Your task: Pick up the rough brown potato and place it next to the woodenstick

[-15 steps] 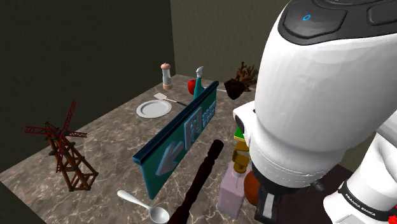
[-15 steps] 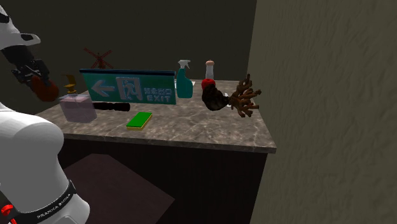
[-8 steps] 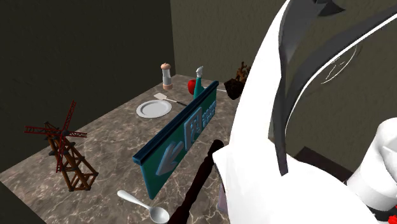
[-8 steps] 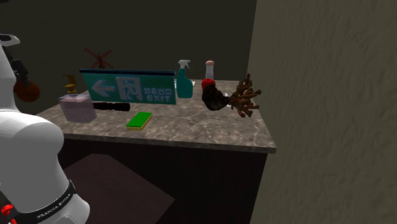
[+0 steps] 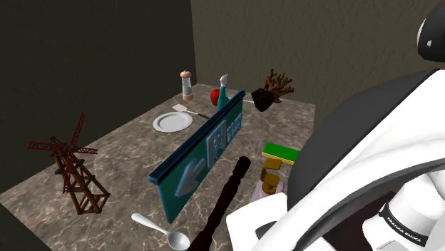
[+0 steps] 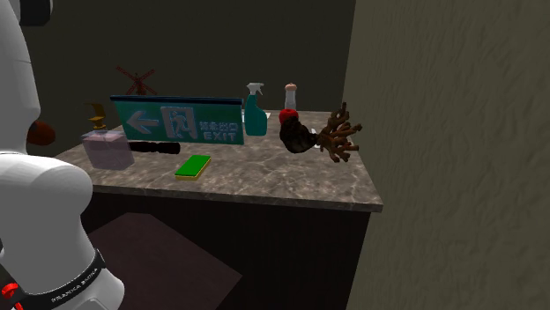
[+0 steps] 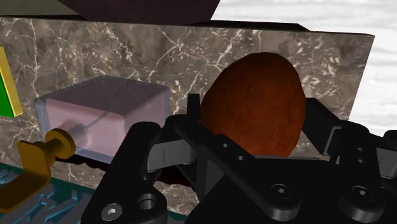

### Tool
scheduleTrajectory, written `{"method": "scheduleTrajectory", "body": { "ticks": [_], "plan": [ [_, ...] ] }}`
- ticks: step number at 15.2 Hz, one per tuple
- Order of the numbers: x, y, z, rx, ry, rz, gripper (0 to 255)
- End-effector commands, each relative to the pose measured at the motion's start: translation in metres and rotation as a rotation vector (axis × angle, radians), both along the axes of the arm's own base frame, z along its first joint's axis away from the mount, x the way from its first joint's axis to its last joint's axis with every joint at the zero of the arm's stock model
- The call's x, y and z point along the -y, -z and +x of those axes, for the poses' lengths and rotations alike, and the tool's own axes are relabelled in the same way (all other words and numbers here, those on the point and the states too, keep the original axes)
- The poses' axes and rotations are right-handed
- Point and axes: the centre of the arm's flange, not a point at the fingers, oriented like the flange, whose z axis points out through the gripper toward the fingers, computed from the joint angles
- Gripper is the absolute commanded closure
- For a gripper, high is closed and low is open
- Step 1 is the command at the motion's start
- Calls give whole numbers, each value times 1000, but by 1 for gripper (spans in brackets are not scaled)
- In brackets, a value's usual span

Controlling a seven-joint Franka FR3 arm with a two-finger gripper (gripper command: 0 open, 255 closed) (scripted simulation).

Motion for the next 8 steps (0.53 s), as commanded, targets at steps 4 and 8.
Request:
{"method": "scheduleTrajectory", "body": {
  "ticks": [4,8],
  "plan": [
    [-1,26,0,0,0,0,255],
    [-1,47,0,0,0,0,255]
  ]
}}
